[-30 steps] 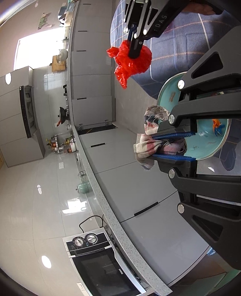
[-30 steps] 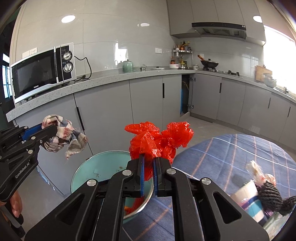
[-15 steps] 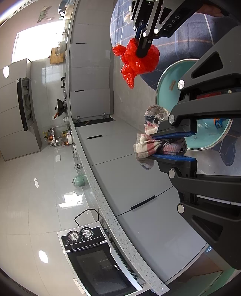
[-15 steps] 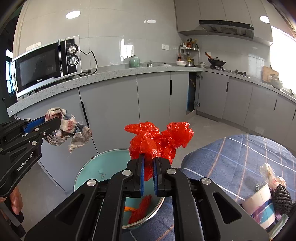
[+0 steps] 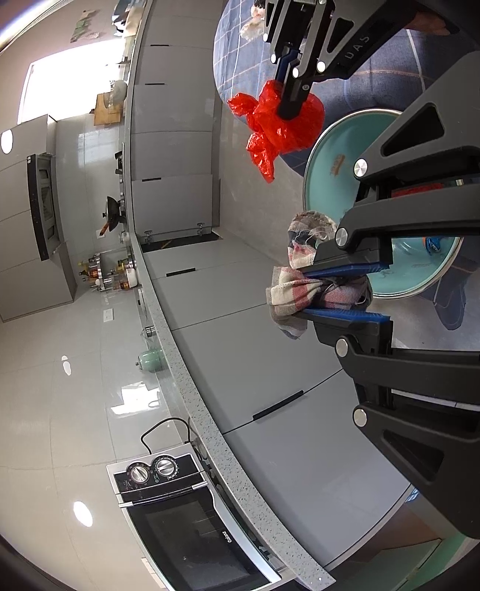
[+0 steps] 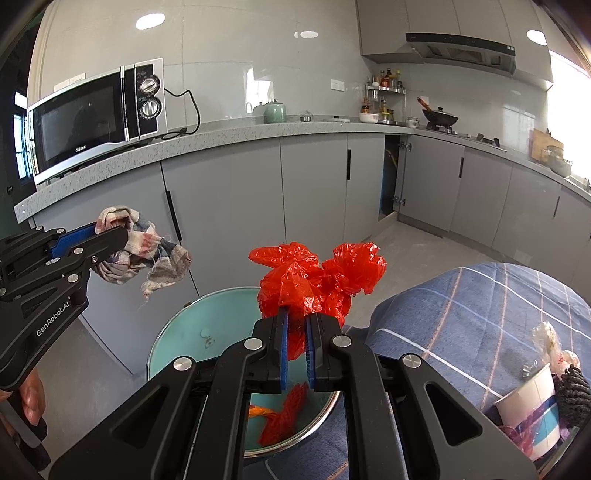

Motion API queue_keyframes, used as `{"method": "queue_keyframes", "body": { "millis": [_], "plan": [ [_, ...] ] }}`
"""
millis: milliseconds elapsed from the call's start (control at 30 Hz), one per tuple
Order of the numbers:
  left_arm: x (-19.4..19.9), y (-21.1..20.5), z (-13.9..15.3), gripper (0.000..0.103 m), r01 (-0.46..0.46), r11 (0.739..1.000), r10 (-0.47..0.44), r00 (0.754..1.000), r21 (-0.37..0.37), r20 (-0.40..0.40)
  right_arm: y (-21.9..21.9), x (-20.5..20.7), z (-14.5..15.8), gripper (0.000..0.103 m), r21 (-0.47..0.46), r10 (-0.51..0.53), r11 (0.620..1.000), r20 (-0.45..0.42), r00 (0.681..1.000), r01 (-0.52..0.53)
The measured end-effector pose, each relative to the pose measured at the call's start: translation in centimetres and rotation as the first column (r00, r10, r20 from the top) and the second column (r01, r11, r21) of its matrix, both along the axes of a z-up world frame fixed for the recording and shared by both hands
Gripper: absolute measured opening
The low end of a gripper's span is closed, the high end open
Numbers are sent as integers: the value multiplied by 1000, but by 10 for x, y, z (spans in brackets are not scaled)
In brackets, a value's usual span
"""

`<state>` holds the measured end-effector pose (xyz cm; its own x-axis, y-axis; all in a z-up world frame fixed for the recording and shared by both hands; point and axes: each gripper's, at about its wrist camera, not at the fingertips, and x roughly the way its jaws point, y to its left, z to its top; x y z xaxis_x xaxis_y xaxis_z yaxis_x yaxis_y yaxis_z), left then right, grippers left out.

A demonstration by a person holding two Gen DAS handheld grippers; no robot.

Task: Collect trash
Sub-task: 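Open both tools over the teal bin to drop the rag and red bag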

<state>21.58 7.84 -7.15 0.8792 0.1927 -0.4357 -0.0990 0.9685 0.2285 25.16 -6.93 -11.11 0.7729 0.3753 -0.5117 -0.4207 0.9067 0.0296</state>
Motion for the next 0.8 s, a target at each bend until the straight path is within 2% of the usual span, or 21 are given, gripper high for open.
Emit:
{"method": "queue_keyframes", "body": {
  "millis": [400, 467, 500, 533, 667, 733, 800],
  "plan": [
    [5, 0, -7, 18, 21, 1000, -21, 1000, 0, -23, 5, 4, -11, 9, -19, 8, 1000, -28, 1000, -9],
    [5, -1, -9, 23, 29, 1000, -29, 999, 1, -26, 6, 5, -13, 10, -25, 7, 1000, -35, 999, -8],
    [5, -1, -9, 26, 29, 1000, -29, 999, -1, -25, 5, 5, -14, 13, -25, 7, 1000, -37, 999, -8],
    [4, -2, -9, 34, 29, 1000, -29, 999, -3, -24, 5, 6, -14, 19, -24, 3, 1000, -39, 999, -4],
    [3, -2, -9, 41, 32, 999, -33, 999, -7, -19, 2, 8, -18, 23, -24, -8, 1000, -51, 999, 7],
    [2, -2, -8, 47, 31, 999, -31, 999, -9, -14, -1, 8, -20, 32, -16, -10, 1000, -62, 998, 9],
    [1, -3, -8, 52, 27, 1000, -27, 1000, -10, -11, -1, 8, -21, 34, -12, -7, 1000, -65, 998, 6]
  ]
}}
